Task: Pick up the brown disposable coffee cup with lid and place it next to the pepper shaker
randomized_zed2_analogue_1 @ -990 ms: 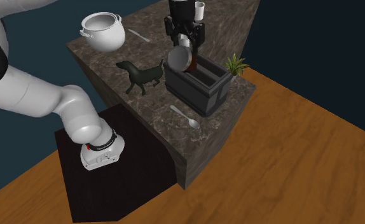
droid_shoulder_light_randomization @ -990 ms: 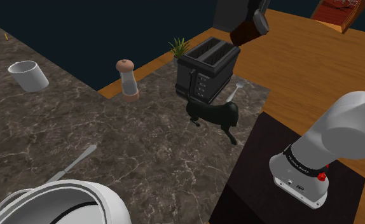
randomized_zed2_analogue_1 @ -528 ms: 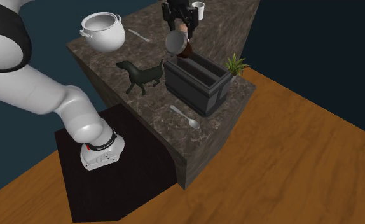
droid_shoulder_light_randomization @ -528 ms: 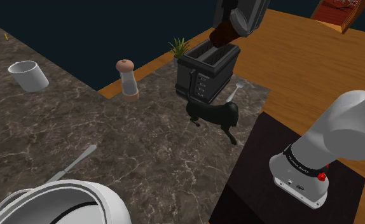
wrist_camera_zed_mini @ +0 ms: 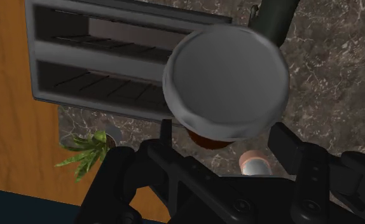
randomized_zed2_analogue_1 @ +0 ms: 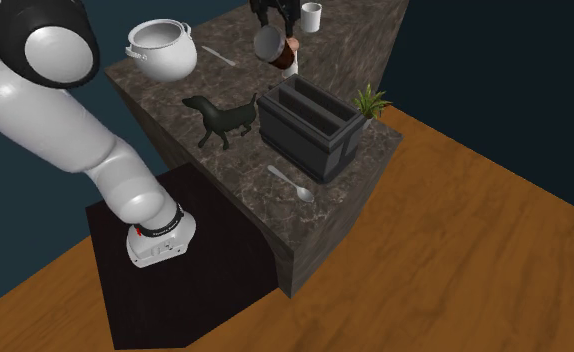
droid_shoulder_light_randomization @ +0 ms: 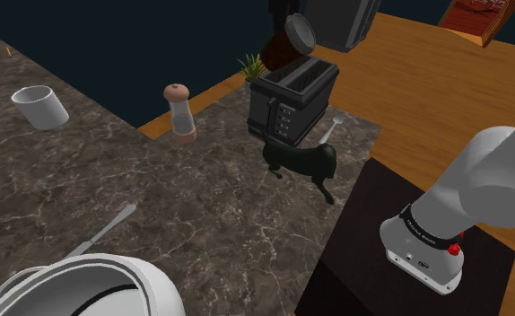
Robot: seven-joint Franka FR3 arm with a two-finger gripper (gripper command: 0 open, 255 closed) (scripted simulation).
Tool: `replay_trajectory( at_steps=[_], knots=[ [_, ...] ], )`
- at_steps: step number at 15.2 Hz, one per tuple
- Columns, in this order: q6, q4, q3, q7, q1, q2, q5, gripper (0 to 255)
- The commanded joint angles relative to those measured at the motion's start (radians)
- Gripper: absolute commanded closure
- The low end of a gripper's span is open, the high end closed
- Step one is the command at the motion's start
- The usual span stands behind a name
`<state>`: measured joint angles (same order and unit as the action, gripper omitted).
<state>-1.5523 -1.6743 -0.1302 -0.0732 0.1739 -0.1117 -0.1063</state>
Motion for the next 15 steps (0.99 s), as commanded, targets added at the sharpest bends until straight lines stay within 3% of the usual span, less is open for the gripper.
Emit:
replay_trajectory(
  at_steps=[1, 6, 9, 15],
  knots=[
    [0.011, 0.065, -0.026, 0.046, 0.019, 0.060, -0.005, 255],
    [0.063, 0.262, -0.080, 0.148, 0.075, 0.219, -0.033, 255],
    [0.120, 0.440, -0.109, 0.213, 0.127, 0.352, -0.066, 255],
    [0.023, 0.309, -0.105, 0.219, 0.118, 0.317, -0.056, 255]
  ],
)
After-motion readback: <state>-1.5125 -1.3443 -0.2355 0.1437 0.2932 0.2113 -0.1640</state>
